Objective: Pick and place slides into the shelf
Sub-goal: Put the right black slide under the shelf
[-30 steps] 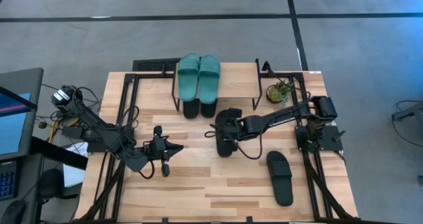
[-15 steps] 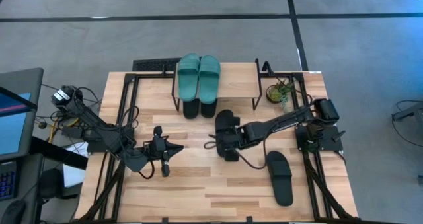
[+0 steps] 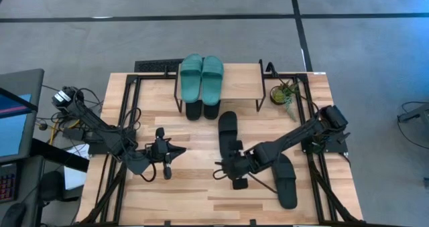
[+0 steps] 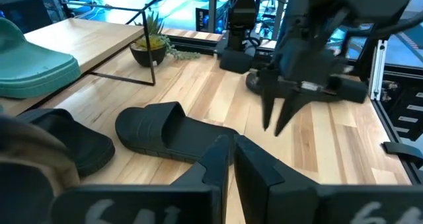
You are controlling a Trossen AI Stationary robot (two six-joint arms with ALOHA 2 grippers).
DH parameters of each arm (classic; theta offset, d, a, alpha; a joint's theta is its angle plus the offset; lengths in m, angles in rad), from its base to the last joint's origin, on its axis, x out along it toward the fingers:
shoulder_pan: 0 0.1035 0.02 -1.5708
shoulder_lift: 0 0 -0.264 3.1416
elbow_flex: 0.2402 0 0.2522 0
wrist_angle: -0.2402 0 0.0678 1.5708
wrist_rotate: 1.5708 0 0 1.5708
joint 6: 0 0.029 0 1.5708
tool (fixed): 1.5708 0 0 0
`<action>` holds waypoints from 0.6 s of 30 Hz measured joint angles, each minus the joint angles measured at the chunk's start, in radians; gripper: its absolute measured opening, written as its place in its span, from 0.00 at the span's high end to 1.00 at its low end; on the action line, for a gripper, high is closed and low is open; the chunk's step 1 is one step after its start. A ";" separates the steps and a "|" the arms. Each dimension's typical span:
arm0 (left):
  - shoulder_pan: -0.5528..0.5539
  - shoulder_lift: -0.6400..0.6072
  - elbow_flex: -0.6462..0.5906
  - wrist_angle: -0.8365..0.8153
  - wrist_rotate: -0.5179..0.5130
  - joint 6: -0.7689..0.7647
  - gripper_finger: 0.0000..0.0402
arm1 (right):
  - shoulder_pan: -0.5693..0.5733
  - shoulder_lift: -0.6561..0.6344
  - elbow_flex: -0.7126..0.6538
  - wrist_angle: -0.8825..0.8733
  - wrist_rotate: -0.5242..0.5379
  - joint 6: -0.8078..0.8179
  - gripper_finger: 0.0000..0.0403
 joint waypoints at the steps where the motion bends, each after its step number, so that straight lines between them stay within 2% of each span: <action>1: 0.000 0.000 0.000 0.000 0.000 0.000 0.97 | -0.002 0.000 -0.009 -0.001 0.000 0.011 0.85; 6: 0.000 0.000 0.000 0.000 0.006 0.000 0.97 | -0.003 0.001 -0.019 0.000 0.001 0.013 0.98; 12: 0.000 0.000 0.000 0.000 0.011 -0.008 0.97 | -0.008 0.002 -0.019 0.006 0.004 0.011 0.98; 18: -0.005 0.000 0.000 -0.003 0.011 -0.014 0.97 | -0.015 0.058 -0.017 0.043 -0.024 0.002 1.00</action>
